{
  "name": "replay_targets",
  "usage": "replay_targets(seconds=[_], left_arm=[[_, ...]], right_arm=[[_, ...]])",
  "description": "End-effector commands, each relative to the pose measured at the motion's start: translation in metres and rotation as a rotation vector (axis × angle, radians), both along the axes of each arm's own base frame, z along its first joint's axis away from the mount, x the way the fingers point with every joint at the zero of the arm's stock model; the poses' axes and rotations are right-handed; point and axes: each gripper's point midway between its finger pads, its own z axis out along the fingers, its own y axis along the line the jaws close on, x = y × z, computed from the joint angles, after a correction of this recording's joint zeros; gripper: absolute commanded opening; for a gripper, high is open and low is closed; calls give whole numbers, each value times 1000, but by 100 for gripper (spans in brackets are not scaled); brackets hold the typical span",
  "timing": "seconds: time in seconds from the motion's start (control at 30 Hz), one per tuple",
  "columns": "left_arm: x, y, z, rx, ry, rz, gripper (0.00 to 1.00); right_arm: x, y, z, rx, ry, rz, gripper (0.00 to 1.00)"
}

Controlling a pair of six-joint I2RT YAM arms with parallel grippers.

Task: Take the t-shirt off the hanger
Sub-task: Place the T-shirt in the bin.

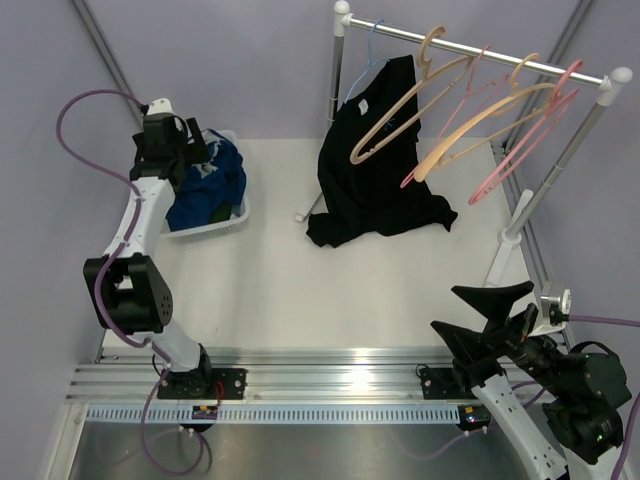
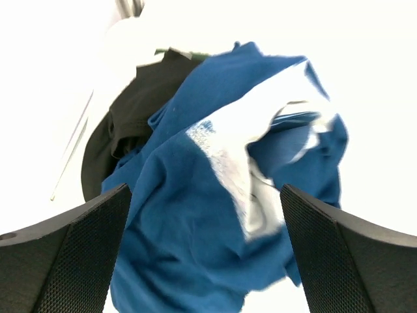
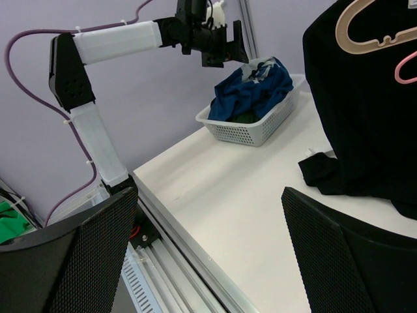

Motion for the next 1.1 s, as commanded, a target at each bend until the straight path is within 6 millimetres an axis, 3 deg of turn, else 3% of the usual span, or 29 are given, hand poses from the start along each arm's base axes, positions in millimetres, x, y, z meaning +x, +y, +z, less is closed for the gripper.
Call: replay_targets(seconds=[0.0,0.07,0.13,0.17,0.27,0.3,0.37,0.4,0.43,0.5,0.57,0.63,0.67,0.73,0.83,0.97,1.07], left_arm=[[-4,-13,60,-45,-137,-40,99],[-5,-16,73,-62,-171,-51,98],[-2,-29,88,-87,-211,-118,90],[2,-33,95,-98,-236,-142,64],[13,-51,101,-175,-271,-215,26],[22,-58,95,-203,-267,-248,0],[34,-66,98,-243,-275,-274,0],[44,-72,82,-263,-243,-302,0],[49,-74,84,-271,-248,-312,0],[58,-80,67,-297,-216,-329,0],[68,-80,33,-321,-147,-317,0],[73,-67,11,-275,-104,-262,0],[74,-60,-11,-255,-63,-223,0],[73,-33,-33,-180,-23,-106,0],[68,-8,-86,-126,97,-13,0],[54,3,-133,-128,210,58,0],[49,-2,-161,-179,255,60,0]], right_arm=[[-3,1,1,-12,-26,14,100],[-4,1,1,-9,-29,13,100],[-4,0,1,-7,-29,13,100],[-5,1,1,-7,-31,15,99],[-4,1,1,-9,-28,16,100],[-4,2,1,-11,-26,20,99],[-5,2,2,-9,-30,25,99],[-5,3,2,-9,-30,30,100],[-5,3,2,-9,-31,28,100],[-4,3,0,-10,-26,27,99],[-4,3,0,-12,-24,25,100],[-5,5,0,-8,-26,40,99],[-8,6,1,-9,-28,56,99],[-9,8,1,-6,-29,68,99],[-6,13,-1,-16,-7,89,99],[-11,13,2,2,-19,108,99],[-11,12,2,-1,-21,99,99]])
